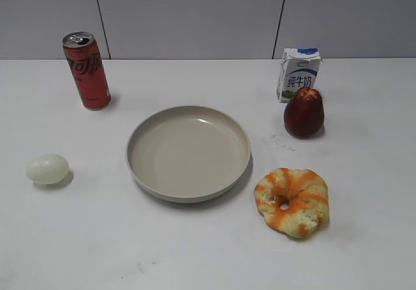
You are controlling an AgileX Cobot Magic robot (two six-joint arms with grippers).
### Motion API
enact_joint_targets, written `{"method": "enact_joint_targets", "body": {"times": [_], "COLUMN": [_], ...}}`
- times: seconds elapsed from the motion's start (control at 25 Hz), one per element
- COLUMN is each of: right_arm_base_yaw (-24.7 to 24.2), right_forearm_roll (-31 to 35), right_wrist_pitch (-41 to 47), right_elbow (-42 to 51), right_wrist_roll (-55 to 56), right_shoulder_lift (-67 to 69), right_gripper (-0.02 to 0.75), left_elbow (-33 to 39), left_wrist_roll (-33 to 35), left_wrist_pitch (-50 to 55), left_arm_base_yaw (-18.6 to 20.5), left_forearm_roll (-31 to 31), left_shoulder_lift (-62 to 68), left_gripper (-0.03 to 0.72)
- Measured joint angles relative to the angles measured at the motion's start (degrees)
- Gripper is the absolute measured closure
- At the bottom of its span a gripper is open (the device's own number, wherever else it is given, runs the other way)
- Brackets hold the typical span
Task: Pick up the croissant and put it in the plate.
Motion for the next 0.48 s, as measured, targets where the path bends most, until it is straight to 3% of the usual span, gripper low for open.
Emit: {"method": "enact_joint_targets", "body": {"times": [0.48], "right_arm_base_yaw": [0.0], "right_forearm_roll": [1.29], "right_wrist_pitch": [0.0], "right_elbow": [0.0], "right_wrist_roll": [0.0], "right_shoulder_lift": [0.0], "right_gripper": [0.46], "left_elbow": [0.0], "left_wrist_roll": [0.0], "left_wrist_pitch": [0.0], "left_arm_base_yaw": [0.0], "left_forearm_roll": [0.0], "left_shoulder_lift": [0.0], "left_gripper": [0.136]}}
